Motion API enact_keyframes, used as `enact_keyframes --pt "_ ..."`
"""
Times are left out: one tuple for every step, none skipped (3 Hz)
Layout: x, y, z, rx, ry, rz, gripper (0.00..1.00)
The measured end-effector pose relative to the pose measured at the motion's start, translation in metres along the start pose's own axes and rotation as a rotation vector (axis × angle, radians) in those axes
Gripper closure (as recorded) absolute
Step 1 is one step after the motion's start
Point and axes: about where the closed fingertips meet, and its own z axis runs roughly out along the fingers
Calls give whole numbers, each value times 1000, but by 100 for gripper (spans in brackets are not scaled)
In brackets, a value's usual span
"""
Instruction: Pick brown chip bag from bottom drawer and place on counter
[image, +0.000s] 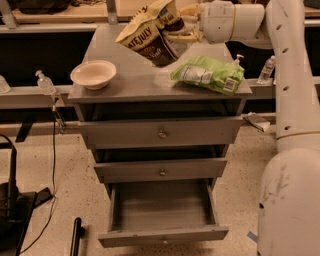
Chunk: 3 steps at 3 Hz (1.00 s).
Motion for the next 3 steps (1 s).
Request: enact_keyframes --pt "17 -10 10 36 -5 -60 100" --pt "33 -24 13 82 36 -106 100" --pt "48 -37 19 110 102 -161 100"
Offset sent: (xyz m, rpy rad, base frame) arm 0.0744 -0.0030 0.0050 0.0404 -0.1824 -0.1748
